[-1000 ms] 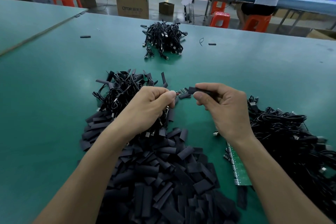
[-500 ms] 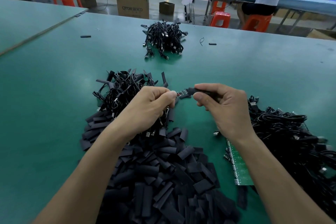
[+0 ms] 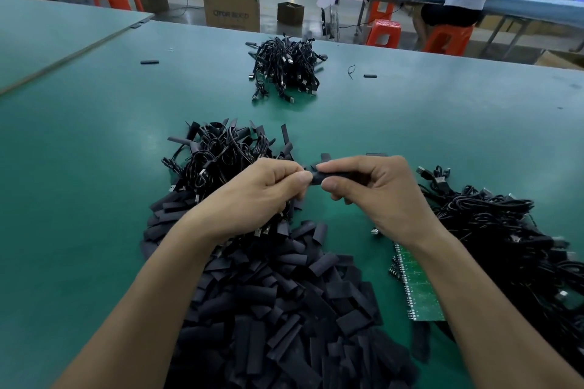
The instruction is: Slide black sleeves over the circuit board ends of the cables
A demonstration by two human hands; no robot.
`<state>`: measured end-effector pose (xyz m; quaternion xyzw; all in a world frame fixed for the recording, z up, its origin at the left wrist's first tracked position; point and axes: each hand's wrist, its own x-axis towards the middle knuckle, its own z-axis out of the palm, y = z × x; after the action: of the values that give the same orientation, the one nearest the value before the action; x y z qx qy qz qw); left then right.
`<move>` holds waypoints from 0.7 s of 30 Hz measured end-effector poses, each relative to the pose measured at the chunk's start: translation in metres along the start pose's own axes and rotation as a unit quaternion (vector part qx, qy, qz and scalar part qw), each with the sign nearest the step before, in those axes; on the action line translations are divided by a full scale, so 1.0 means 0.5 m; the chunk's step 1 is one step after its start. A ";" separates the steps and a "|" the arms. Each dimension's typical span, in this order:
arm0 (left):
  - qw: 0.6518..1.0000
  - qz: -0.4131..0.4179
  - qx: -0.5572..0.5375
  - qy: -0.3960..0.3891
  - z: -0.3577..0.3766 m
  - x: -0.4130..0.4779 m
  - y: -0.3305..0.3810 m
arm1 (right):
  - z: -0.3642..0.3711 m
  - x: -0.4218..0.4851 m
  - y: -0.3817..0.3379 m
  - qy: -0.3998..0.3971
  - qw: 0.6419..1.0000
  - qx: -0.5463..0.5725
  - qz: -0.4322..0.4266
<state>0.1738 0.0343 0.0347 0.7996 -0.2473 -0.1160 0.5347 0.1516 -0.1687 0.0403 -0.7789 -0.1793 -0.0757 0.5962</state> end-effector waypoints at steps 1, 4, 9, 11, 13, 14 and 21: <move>1.000 -0.001 -0.003 0.002 0.000 0.000 -0.002 | 0.000 0.000 -0.001 -0.003 1.000 0.003 0.000; 1.000 -0.002 0.004 0.002 -0.005 0.001 -0.005 | -0.002 0.000 -0.001 -0.012 1.000 -0.002 -0.002; 0.998 -0.011 0.025 0.055 0.001 0.005 -0.008 | 0.002 -0.005 0.009 0.019 0.999 -0.033 -0.008; 0.995 0.001 0.013 0.104 0.004 0.004 -0.004 | 0.006 -0.009 0.014 0.045 0.998 -0.037 -0.009; 0.990 0.008 -0.021 0.138 0.005 0.004 -0.001 | 0.011 -0.012 0.018 0.069 0.997 -0.038 -0.009; 0.989 0.009 -0.036 0.146 0.006 0.003 0.001 | 0.012 -0.012 0.020 0.081 0.996 -0.035 -0.007; 0.987 -0.028 -0.039 0.156 0.008 0.004 0.003 | 0.016 -0.020 0.022 0.117 0.993 0.005 -0.006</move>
<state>0.1733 0.0294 0.0348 0.7928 -0.1336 -0.0143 0.5945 0.1456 -0.1656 0.0248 -0.7605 -0.1138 -0.1690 0.6166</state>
